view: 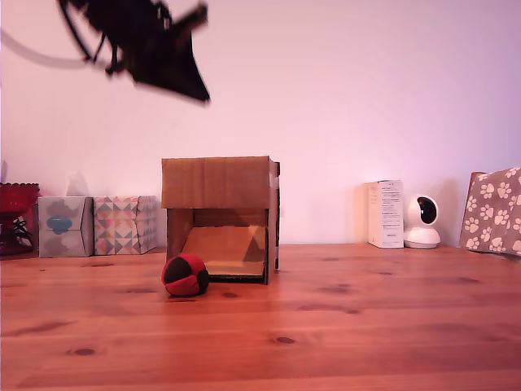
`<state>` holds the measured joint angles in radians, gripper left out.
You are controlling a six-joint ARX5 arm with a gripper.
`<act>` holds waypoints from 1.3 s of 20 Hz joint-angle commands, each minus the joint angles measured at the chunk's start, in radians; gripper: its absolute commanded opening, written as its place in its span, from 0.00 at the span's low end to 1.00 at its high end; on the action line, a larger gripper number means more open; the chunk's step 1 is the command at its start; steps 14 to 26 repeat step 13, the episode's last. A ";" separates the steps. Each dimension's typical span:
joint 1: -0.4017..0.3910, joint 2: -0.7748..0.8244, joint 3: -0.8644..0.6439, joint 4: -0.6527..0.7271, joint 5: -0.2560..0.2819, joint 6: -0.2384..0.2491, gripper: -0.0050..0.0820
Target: Drop the footbag into the cardboard dice tower
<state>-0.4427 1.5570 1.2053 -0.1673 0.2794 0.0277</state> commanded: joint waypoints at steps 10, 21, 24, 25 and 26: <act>-0.037 -0.212 -0.606 0.536 -0.105 -0.065 0.03; -0.037 -0.325 -0.704 0.529 -0.117 -0.089 0.03; -0.037 -0.325 -0.704 0.529 -0.117 -0.089 0.03; -0.037 -0.325 -0.704 0.529 -0.117 -0.089 0.03; -0.037 -0.325 -0.704 0.529 -0.117 -0.089 0.03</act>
